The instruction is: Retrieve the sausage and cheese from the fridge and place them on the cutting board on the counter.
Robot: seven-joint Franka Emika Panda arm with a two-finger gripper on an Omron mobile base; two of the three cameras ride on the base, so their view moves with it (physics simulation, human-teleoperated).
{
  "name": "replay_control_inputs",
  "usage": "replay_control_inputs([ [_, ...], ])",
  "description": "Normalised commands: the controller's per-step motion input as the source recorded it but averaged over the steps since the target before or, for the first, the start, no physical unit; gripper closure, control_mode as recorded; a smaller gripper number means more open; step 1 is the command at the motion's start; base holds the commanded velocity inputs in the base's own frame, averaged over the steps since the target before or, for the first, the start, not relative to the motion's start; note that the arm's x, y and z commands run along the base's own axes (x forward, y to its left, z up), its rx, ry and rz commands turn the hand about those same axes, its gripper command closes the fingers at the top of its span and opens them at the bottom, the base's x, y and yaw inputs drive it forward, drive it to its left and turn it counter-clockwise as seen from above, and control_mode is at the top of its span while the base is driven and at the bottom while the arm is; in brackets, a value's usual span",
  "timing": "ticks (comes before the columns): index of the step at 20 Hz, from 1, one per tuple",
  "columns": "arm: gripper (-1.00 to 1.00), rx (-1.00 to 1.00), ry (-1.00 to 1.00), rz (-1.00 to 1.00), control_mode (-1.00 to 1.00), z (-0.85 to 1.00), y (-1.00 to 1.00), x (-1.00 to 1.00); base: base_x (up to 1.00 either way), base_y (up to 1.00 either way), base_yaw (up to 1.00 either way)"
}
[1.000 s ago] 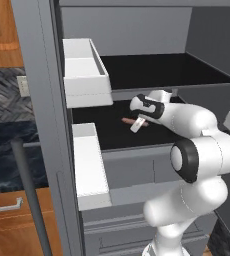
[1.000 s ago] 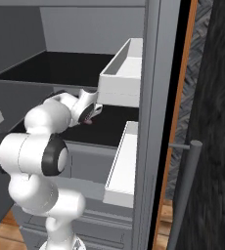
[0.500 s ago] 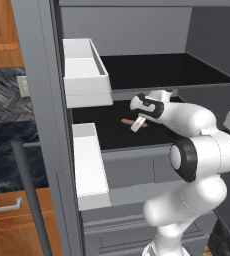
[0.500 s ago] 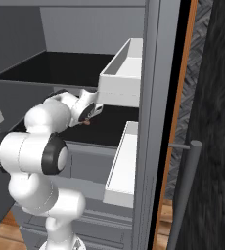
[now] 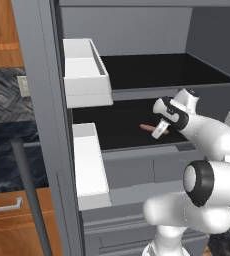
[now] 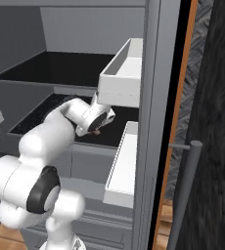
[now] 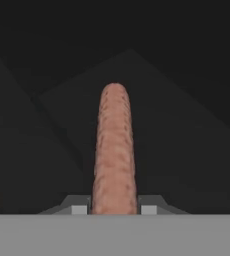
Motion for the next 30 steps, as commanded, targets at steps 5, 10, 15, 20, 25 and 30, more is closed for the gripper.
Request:
replay_control_inputs([
  [5, 1.0, 0.0, -0.14, 0.0, -1.0, 0.41, -0.26, -1.0, 0.0, 0.0, 0.0],
  [10, 1.0, -0.03, -0.15, -0.03, -1.0, 0.47, 0.0, -1.0, 0.0, 0.0, 0.0],
  [15, 1.0, -0.06, -0.03, -0.21, -1.0, 0.62, 0.07, -0.99, 0.0, 0.0, 0.0],
  [20, 1.0, -0.01, 0.16, -0.31, -1.0, 0.6, 0.0, -0.9, 0.0, 0.0, 0.0],
  [25, 1.0, 0.01, 0.01, 0.08, -1.0, 0.34, 0.05, -0.19, 0.0, 0.0, 0.0],
  [30, 1.0, -0.02, 0.0, 0.22, -1.0, 0.56, -0.15, -0.85, 0.0, 0.0, 0.0],
])
